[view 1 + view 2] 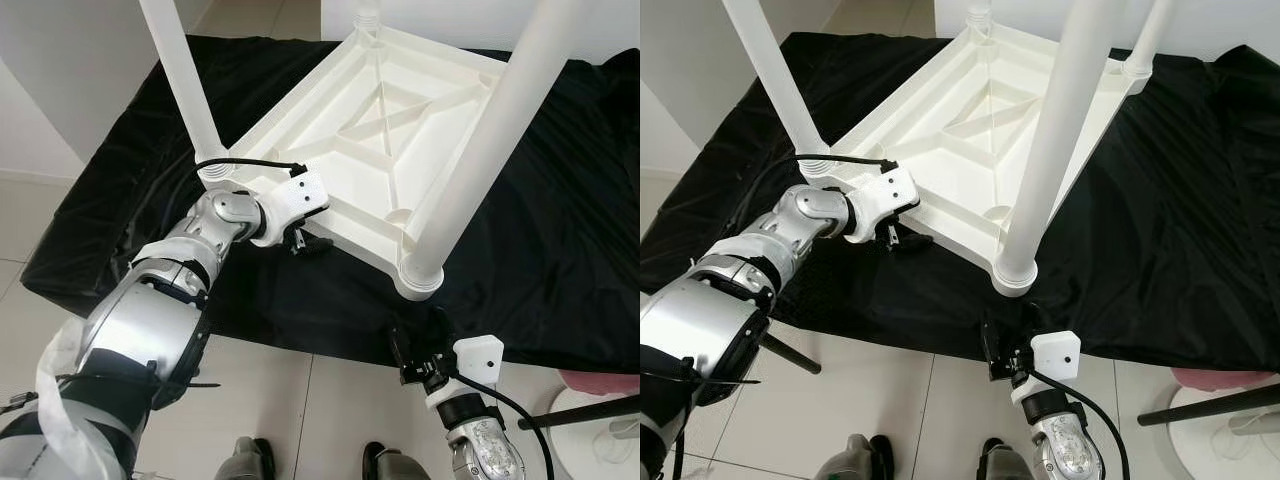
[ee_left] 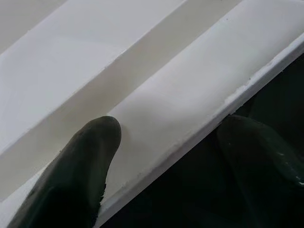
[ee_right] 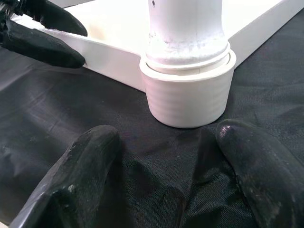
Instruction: Building children table
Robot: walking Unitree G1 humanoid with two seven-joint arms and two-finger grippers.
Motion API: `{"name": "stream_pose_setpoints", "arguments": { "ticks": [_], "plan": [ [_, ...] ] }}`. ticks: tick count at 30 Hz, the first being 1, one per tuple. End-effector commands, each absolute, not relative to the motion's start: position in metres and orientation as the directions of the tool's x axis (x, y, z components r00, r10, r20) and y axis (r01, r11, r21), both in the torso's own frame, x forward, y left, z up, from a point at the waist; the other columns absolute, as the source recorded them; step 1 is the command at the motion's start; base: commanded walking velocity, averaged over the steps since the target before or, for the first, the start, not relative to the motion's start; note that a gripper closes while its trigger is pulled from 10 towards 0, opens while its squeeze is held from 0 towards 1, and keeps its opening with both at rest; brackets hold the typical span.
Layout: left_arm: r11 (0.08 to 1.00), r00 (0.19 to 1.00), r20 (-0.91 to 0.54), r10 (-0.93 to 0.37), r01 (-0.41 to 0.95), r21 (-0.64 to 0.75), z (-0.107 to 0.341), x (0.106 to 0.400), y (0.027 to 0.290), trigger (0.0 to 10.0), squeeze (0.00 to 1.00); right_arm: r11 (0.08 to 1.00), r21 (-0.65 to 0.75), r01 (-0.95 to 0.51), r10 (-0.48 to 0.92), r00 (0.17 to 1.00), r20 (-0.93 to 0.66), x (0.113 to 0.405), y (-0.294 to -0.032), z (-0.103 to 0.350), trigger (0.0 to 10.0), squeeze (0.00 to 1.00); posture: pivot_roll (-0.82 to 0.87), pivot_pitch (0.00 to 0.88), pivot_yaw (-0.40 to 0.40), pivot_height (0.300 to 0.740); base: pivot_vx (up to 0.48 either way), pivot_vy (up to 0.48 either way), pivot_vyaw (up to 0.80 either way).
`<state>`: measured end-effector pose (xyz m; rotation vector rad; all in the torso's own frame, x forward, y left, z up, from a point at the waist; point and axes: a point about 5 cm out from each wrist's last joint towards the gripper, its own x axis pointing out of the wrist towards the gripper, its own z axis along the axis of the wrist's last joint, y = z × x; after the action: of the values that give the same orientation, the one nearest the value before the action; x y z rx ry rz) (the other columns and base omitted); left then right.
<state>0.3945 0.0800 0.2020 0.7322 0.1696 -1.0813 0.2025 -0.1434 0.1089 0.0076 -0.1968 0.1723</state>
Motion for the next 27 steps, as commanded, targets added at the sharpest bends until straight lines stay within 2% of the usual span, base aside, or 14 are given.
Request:
{"name": "stream_pose_setpoints", "arguments": {
  "ticks": [1, 2, 3, 6, 7, 16, 19, 20, 21, 23, 27],
  "plan": [
    [0.265, 0.428, -0.568, -0.703, 0.899, 0.350, 0.174, 0.388, 0.090, 4.5, 0.00, 0.985, 0.006, -0.170, 0.168, 0.978, 0.127, 0.199, -0.142, 0.097, 10.0, 0.00, -0.09, 0.249, 0.087, 0.740, 0.000, 0.000, 0.00],
    [0.253, 0.412, -0.579, -0.704, 0.907, 0.337, 0.174, 0.388, 0.090, 4.0, 0.00, 0.985, 0.006, -0.170, 0.168, 0.978, 0.127, 0.199, -0.142, 0.097, 10.0, 0.00, -0.10, 0.250, 0.089, 0.740, 0.000, 0.000, 0.00],
    [0.236, 0.395, -0.593, -0.702, 0.914, 0.330, 0.173, 0.387, 0.090, 2.9, 0.00, 0.985, 0.006, -0.170, 0.168, 0.978, 0.127, 0.199, -0.142, 0.097, 10.0, 0.00, -0.10, 0.250, 0.090, 0.740, 0.000, 0.000, 0.00],
    [0.214, 0.378, -0.611, -0.696, 0.921, 0.327, 0.172, 0.386, 0.091, 2.7, 0.00, 0.986, 0.005, -0.169, 0.167, 0.978, 0.127, 0.199, -0.142, 0.097, 10.0, 0.00, -0.10, 0.248, 0.091, 0.740, 0.000, 0.000, 0.00],
    [0.204, 0.373, -0.615, -0.695, 0.922, 0.328, 0.171, 0.385, 0.091, 0.0, 0.00, 0.986, 0.003, -0.167, 0.165, 0.978, 0.126, 0.199, -0.142, 0.097, 10.0, 0.00, -0.10, 0.248, 0.093, 0.740, 0.000, 0.000, 0.00],
    [0.164, 0.334, -0.642, -0.691, 0.936, 0.310, 0.165, 0.382, 0.099, 0.2, 0.00, 0.988, -0.003, -0.156, 0.155, 0.979, 0.128, 0.202, -0.143, 0.097, 10.0, 0.00, -0.10, 0.236, 0.096, 0.740, 0.000, 0.000, 0.00],
    [0.129, 0.297, -0.657, -0.693, 0.948, 0.292, 0.159, 0.378, 0.105, 0.0, 0.00, 0.989, -0.006, -0.151, 0.150, 0.980, 0.134, 0.205, -0.144, 0.097, 10.0, 0.00, -0.10, 0.227, 0.097, 0.740, 0.000, 0.000, 0.00],
    [0.088, 0.249, -0.660, -0.709, 0.960, 0.266, 0.153, 0.373, 0.106, 0.0, 0.00, 0.988, -0.007, -0.152, 0.151, 0.979, 0.136, 0.207, -0.143, 0.097, 10.0, 0.00, -0.09, 0.223, 0.096, 0.740, 0.000, 0.000, 0.00],
    [0.088, 0.249, -0.660, -0.709, 0.960, 0.266, 0.153, 0.373, 0.106, 0.0, 0.00, 0.988, -0.007, -0.152, 0.151, 0.979, 0.136, 0.207, -0.143, 0.097, 10.0, 0.00, -0.09, 0.223, 0.096, 0.740, 0.000, 0.000, 0.00],
    [0.042, 0.194, -0.648, -0.736, 0.969, 0.242, 0.144, 0.366, 0.105, 0.1, 0.00, 0.989, -0.009, -0.151, 0.151, 0.979, 0.139, 0.210, -0.143, 0.097, 10.0, 0.00, -0.08, 0.209, 0.093, 0.740, 0.000, 0.000, 0.00],
    [0.020, 0.172, -0.639, -0.750, 0.971, 0.237, 0.140, 0.362, 0.104, 0.0, 0.00, 0.988, -0.010, -0.153, 0.153, 0.978, 0.142, 0.213, -0.143, 0.097, 10.0, 0.00, -0.08, 0.202, 0.092, 0.740, 0.000, 0.000, 0.00]
  ]
}}
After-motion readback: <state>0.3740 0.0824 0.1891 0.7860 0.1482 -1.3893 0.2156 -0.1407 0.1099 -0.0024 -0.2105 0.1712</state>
